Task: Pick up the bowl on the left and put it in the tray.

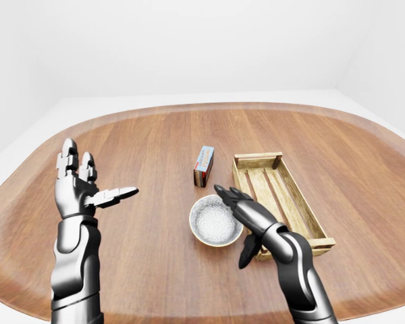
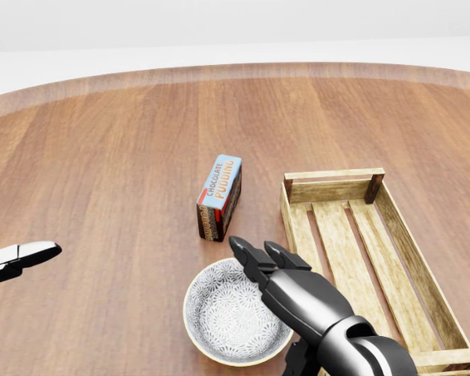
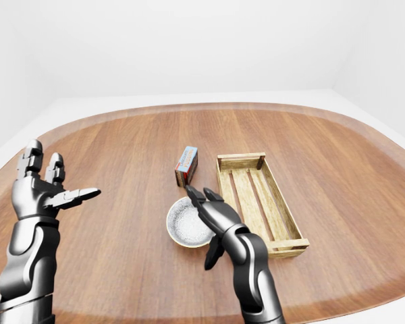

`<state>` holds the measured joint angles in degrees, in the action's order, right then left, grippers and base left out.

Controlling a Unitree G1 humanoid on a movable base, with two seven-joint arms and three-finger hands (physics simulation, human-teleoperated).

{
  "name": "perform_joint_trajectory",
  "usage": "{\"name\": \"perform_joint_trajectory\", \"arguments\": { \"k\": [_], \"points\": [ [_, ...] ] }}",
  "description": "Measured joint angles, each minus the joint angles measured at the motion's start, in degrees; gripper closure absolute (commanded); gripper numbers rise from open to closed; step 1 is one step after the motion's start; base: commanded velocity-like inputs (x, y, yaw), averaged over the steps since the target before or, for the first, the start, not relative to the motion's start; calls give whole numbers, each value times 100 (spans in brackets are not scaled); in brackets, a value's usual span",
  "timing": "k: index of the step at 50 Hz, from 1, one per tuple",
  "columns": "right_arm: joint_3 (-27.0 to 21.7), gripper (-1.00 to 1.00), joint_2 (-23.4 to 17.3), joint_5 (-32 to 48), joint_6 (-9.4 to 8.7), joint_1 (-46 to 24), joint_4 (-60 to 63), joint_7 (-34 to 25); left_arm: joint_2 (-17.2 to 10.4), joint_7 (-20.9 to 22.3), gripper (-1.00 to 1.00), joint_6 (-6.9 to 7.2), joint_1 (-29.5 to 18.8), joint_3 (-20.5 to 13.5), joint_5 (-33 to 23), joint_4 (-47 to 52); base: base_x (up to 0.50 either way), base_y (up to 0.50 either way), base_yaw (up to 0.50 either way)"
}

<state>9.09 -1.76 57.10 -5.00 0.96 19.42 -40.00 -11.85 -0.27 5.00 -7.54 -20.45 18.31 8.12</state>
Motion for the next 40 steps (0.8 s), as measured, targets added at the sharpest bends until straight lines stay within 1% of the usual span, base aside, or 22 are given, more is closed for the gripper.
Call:
{"name": "perform_joint_trajectory", "arguments": {
  "k": [23, 40],
  "points": [
    [10, -100, -29, -301, 0, -27, -616, 114, 10, -12, -100, 0, -35, 56, -34, -97, 0, 0, 0],
    [90, -100, -32, -304, 0, -18, -867, 206, 2, 4, -100, 0, -24, 46, -15, -139, 0, 0, 0]
  ]
}}
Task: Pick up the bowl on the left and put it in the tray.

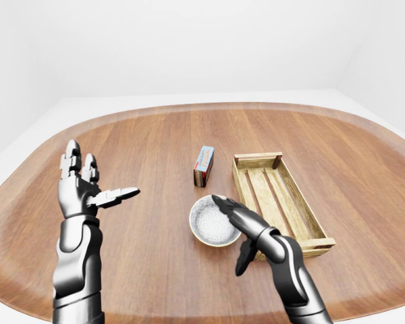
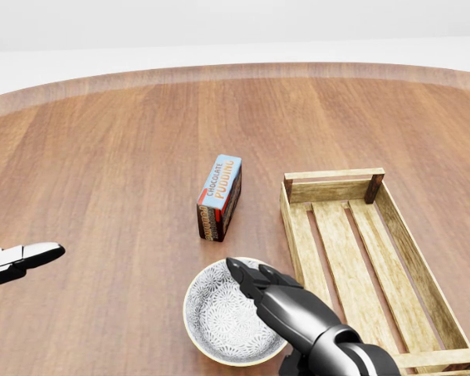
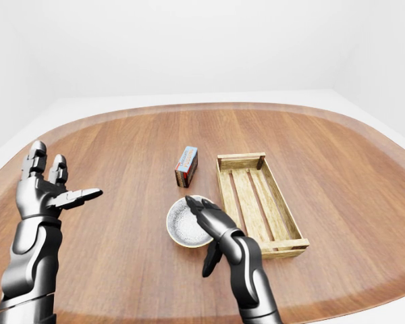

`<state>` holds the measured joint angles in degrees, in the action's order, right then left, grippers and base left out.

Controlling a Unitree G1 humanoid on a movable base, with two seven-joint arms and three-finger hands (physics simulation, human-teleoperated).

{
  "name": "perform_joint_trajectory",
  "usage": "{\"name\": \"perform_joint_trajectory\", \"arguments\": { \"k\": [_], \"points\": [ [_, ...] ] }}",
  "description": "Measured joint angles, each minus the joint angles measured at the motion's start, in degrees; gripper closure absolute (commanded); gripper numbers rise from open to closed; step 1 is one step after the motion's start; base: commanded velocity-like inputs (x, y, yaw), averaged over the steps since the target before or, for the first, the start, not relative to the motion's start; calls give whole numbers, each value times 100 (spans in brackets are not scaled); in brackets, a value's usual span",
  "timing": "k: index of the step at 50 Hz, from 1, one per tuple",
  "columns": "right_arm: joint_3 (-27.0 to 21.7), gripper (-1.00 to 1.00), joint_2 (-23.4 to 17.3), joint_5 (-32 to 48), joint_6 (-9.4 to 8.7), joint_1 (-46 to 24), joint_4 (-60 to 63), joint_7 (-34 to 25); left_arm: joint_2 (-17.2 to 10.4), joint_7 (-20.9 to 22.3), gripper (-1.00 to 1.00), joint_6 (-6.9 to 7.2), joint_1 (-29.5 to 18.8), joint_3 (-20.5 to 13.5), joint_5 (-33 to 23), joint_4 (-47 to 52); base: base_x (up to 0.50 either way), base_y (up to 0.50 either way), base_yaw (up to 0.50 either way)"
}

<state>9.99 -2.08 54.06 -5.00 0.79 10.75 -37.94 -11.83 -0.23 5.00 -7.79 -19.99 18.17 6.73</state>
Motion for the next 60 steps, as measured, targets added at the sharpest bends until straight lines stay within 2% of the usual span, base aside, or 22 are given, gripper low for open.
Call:
{"name": "perform_joint_trajectory", "arguments": {
  "k": [60],
  "points": [
    [-99, -100, 0, 222, 0, -483, -1174, 3, 12, -23, -100, 0, 39, -27, 16, -7, 0, 0, 0]
  ]
}}
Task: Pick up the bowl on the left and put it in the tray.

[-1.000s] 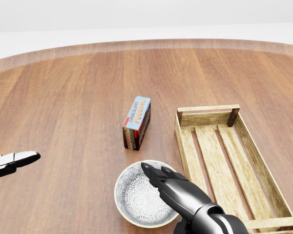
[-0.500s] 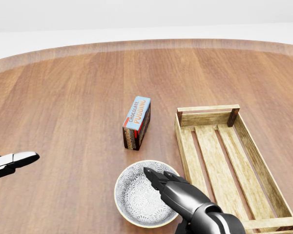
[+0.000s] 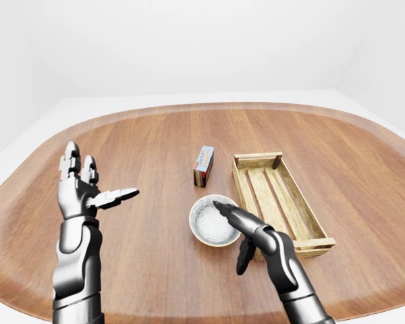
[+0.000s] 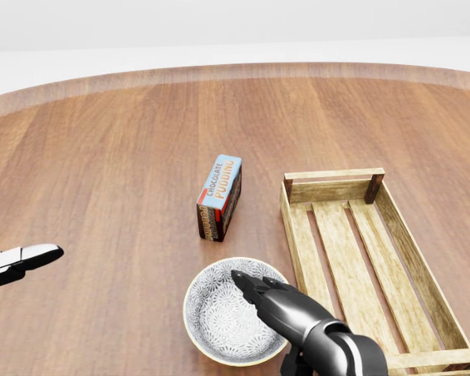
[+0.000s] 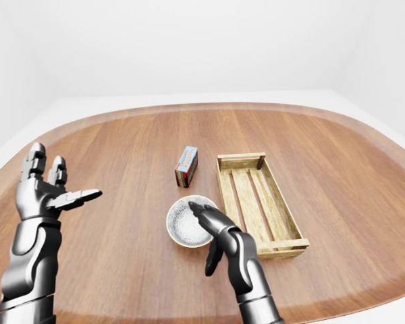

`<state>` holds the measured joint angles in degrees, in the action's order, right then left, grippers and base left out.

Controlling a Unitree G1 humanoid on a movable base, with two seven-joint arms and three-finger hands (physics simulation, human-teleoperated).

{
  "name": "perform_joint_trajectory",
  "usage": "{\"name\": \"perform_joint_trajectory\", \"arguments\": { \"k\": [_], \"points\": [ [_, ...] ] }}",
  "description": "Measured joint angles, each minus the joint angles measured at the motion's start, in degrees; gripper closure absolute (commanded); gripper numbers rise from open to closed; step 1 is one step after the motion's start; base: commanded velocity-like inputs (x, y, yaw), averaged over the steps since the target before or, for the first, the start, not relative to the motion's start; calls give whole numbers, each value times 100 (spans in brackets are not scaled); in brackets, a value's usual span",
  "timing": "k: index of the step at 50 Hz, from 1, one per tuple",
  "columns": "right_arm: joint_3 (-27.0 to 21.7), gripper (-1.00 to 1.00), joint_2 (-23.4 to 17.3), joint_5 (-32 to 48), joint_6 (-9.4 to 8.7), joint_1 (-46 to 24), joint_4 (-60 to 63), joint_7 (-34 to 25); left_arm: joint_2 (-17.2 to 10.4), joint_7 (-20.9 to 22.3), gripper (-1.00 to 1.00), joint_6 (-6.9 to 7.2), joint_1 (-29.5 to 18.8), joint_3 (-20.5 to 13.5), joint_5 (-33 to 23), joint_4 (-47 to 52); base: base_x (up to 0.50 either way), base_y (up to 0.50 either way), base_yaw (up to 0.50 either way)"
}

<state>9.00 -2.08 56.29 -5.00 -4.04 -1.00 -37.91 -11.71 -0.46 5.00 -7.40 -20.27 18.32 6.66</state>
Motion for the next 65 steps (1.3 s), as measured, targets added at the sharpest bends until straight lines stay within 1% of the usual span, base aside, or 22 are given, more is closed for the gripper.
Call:
{"name": "perform_joint_trajectory", "arguments": {
  "k": [25, 65],
  "points": [
    [30, -100, 61, 12, 0, -306, -540, 62, -4, 22, -100, 0, 2, 6, 25, -145, 0, 0, 0],
    [86, -100, 140, -74, 0, -549, -1396, 300, 15, 11, -100, 0, -19, 62, 62, -226, 0, 0, 0]
  ]
}}
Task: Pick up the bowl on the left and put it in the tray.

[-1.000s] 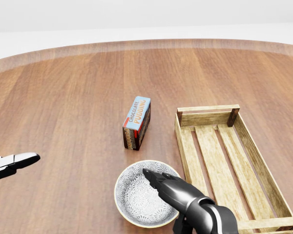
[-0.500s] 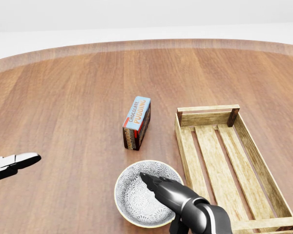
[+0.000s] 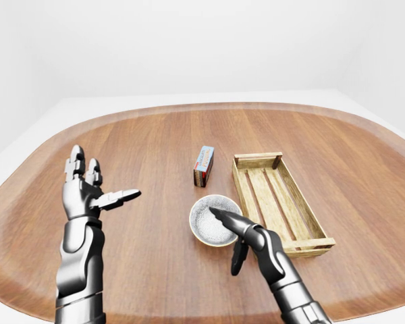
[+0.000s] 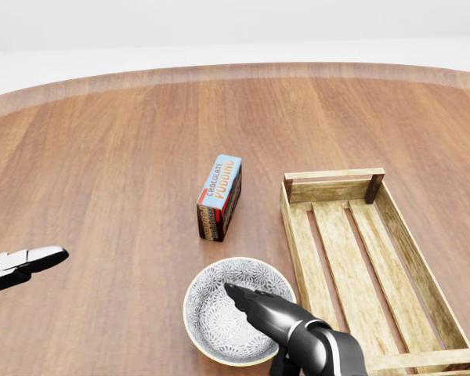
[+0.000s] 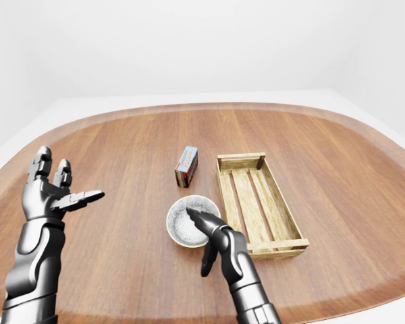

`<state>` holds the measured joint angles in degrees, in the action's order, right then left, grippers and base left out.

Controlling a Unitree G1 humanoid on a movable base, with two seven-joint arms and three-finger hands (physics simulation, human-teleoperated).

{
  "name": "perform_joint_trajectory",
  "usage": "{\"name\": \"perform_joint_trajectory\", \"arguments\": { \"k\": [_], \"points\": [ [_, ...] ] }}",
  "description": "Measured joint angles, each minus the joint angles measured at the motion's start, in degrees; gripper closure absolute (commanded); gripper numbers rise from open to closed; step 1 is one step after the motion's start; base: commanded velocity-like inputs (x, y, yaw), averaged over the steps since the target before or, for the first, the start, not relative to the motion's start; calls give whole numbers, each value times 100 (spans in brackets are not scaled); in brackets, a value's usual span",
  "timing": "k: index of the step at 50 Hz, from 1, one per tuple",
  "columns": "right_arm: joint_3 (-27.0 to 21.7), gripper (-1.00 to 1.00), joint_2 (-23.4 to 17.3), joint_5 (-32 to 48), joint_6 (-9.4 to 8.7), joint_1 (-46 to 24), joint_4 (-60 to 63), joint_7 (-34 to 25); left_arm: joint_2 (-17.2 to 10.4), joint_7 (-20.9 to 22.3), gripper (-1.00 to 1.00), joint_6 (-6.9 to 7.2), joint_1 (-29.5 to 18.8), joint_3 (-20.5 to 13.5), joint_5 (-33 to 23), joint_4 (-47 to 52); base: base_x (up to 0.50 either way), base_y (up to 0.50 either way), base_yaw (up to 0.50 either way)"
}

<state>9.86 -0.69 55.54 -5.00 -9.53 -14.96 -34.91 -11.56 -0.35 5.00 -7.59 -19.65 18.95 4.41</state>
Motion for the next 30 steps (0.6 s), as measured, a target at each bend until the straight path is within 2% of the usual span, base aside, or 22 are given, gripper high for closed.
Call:
{"name": "perform_joint_trajectory", "arguments": {
  "k": [30],
  "points": [
    [87, -100, 132, -65, 0, -242, -692, 253, 25, 41, -100, -38, 44, 2, 30, -73, 0, 0, 0]
  ]
}}
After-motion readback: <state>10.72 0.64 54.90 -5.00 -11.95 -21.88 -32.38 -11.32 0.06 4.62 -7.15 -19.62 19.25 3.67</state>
